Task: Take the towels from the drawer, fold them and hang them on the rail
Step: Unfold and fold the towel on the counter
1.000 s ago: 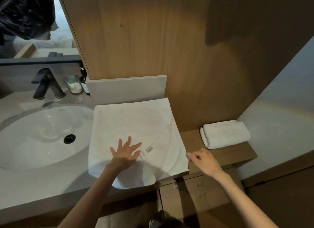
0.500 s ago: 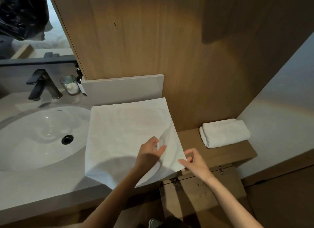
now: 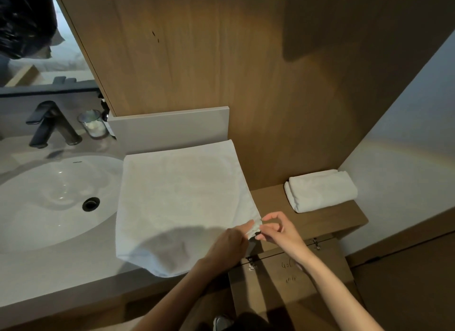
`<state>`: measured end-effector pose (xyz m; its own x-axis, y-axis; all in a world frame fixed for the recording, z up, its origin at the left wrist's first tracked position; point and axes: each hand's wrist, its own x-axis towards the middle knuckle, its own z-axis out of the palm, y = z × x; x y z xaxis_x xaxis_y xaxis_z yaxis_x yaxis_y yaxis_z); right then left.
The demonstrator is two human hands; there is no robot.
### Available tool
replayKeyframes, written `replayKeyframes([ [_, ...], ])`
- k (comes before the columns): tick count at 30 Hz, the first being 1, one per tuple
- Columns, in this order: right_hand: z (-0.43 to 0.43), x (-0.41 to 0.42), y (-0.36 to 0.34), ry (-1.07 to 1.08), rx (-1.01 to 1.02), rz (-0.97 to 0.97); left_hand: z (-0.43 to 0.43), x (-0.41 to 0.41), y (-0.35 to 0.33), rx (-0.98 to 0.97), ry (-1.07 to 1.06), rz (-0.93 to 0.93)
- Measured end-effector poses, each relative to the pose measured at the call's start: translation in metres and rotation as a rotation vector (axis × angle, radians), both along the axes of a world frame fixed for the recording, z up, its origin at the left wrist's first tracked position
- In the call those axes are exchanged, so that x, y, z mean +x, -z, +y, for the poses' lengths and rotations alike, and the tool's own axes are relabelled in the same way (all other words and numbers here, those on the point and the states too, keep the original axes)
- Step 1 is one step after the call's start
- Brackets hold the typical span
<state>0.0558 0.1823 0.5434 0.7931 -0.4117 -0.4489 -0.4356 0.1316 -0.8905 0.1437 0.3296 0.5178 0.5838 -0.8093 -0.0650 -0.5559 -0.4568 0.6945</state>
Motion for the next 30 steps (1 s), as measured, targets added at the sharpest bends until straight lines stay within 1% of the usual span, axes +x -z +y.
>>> replayKeyframes([
  [2, 0.0, 0.0, 0.0, -0.025, 0.0, 0.001, -0.001, -0.005, 0.0, 0.043, 0.012, -0.012],
  [4, 0.003, 0.001, -0.001, -0.022, -0.021, -0.006, -0.003, -0.006, -0.002, 0.032, 0.025, -0.025],
  [8, 0.006, 0.005, 0.001, 0.028, -0.139, 0.032, -0.004, -0.006, -0.006, 0.024, 0.065, -0.034],
  [10, 0.007, 0.007, 0.002, 0.038, -0.158, 0.062, 0.001, -0.006, -0.008, 0.088, 0.054, -0.105],
  [14, 0.008, 0.012, 0.0, 0.076, -0.161, 0.061, 0.024, 0.001, 0.003, 0.179, -0.087, -0.266],
  [17, 0.008, 0.017, -0.007, 0.163, -0.063, 0.001, 0.055, 0.005, 0.009, 0.122, -0.219, -0.3],
  [20, 0.004, 0.022, -0.013, 0.223, 0.051, -0.07, 0.095, 0.011, 0.02, 0.137, -0.372, -0.367],
  [23, 0.002, 0.025, -0.018, 0.217, 0.055, -0.125, 0.126, 0.012, 0.024, 0.171, -0.465, -0.364],
  [25, 0.002, 0.027, -0.02, 0.229, 0.049, -0.161, 0.135, 0.008, 0.017, 0.214, -0.512, -0.424],
  [27, 0.001, 0.029, -0.02, 0.261, 0.06, -0.195, 0.144, 0.009, 0.012, 0.219, -0.638, -0.459],
  [30, -0.001, 0.032, -0.024, 0.3, 0.093, -0.245, 0.164, 0.011, 0.009, 0.186, -0.821, -0.453],
])
